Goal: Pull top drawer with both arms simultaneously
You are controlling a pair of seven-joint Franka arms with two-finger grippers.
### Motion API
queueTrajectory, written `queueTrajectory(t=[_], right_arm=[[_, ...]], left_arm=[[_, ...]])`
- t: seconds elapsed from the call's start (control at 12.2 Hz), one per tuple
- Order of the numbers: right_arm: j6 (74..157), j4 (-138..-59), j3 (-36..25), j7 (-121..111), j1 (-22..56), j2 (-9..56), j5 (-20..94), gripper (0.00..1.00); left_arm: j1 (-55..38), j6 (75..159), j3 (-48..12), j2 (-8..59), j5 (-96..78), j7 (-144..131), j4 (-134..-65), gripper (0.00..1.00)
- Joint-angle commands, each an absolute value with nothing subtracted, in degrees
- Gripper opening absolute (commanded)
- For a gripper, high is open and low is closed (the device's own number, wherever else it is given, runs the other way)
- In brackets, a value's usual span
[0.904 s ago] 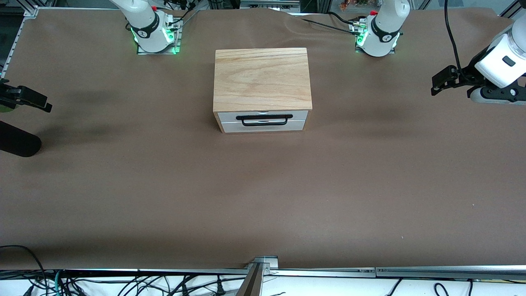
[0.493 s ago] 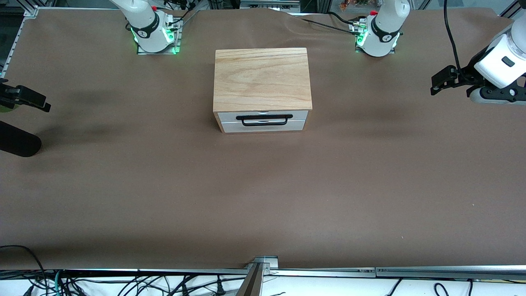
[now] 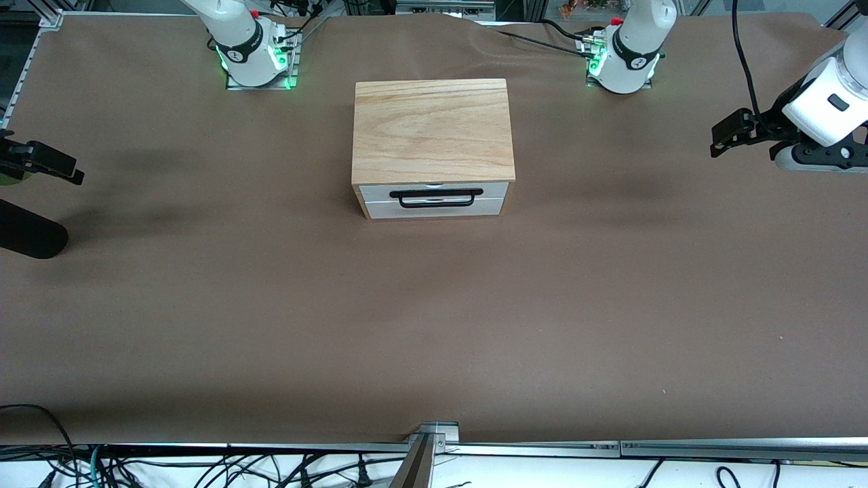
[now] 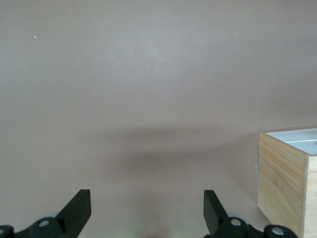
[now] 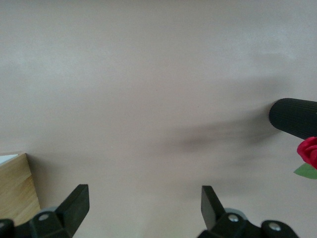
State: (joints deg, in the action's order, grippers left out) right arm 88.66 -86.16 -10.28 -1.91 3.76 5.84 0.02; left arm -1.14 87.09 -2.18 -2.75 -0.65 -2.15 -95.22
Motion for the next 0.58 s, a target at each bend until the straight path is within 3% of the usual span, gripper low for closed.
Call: queueTrajectory(t=[0.0, 0.49], right_arm=[[88.77, -85.96, -9.76, -2.72, 2.99, 5.8, -0.44, 1.0], [88.86, -85.96, -9.76, -2.72, 2.99, 5.8, -0.53, 1.0]], left_arm=[[-1.58, 85.61, -2.2, -1.76, 1.14, -3.51, -93.08, 1.0], [-1.5, 85.43, -2.02, -1.76, 1.05, -3.52, -93.16, 1.0]])
